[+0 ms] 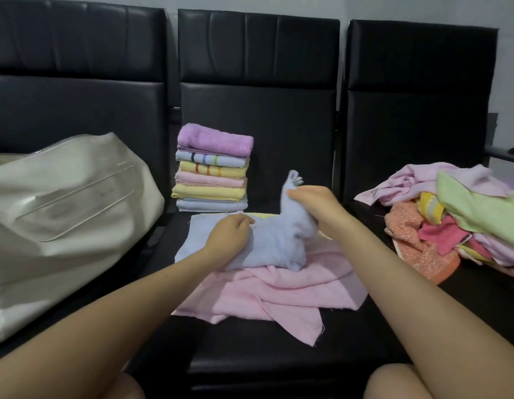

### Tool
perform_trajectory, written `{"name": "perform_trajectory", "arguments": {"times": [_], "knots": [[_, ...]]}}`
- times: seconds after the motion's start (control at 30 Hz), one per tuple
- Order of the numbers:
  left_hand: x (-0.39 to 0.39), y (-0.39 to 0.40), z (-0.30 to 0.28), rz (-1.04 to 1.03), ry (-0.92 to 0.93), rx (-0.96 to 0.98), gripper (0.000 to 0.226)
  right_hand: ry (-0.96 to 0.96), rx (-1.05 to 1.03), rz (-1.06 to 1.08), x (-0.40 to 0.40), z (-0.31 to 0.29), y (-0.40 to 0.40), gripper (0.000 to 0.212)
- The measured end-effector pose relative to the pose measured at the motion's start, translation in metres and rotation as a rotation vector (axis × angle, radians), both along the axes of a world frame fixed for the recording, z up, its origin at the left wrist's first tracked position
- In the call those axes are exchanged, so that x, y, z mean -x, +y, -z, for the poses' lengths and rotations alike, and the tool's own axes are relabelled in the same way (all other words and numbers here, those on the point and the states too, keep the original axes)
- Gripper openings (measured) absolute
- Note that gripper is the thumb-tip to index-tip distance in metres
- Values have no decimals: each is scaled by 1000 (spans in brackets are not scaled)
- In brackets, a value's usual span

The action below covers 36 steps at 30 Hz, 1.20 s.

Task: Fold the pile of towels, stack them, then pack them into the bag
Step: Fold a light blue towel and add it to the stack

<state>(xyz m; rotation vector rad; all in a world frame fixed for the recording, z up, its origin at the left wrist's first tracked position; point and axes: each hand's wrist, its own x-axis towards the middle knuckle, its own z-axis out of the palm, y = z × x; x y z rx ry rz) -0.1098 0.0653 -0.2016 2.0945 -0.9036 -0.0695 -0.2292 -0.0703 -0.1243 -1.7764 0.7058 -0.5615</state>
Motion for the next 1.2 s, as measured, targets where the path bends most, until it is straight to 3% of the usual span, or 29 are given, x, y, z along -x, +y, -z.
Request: {"name": "perform_trajectory", "arguments": {"times": [0.07,0.13,0.2,0.3,0.4,0.5,0.6,0.73,0.8,0.9,1.0,1.07,1.17,1.2], "knots": [[0,0,-5,-55,144,55,36,-3,-159,-236,-2,2,15,19],[-1,-2,-8,-106,237,79,41,-13,-221,-296,-4,8,18,24],[-2,-5,-7,-86,332,107,46,-20,-143,-168,-8,19,13,18],[-1,-7,-6,-40,397,161,55,82,183,21,-11,42,-3,16],[-2,-8,-6,-35,299,97,57,267,367,27,-6,57,-4,34],[-4,-7,-1,-56,56,-65,46,376,348,2,-10,60,4,45],[-1,-5,9,-139,-198,-302,42,438,223,18,-15,55,8,46],[-2,-2,13,-105,-129,-349,44,411,-89,20,-14,44,11,45],[-7,1,8,-53,-56,-271,46,344,-145,20,-14,42,9,35],[-13,9,-6,-106,103,0,41,168,-135,10,-24,33,9,13],[-22,24,-18,-157,592,313,40,62,-188,-58,-33,14,29,17],[-18,21,-22,-165,896,529,46,-70,-222,-218,-31,5,47,15],[-17,34,-20,-468,956,738,58,-129,-321,-419,-29,8,61,20],[-19,40,-23,-336,1026,733,58,-122,-300,-411,-32,13,61,21]]}}
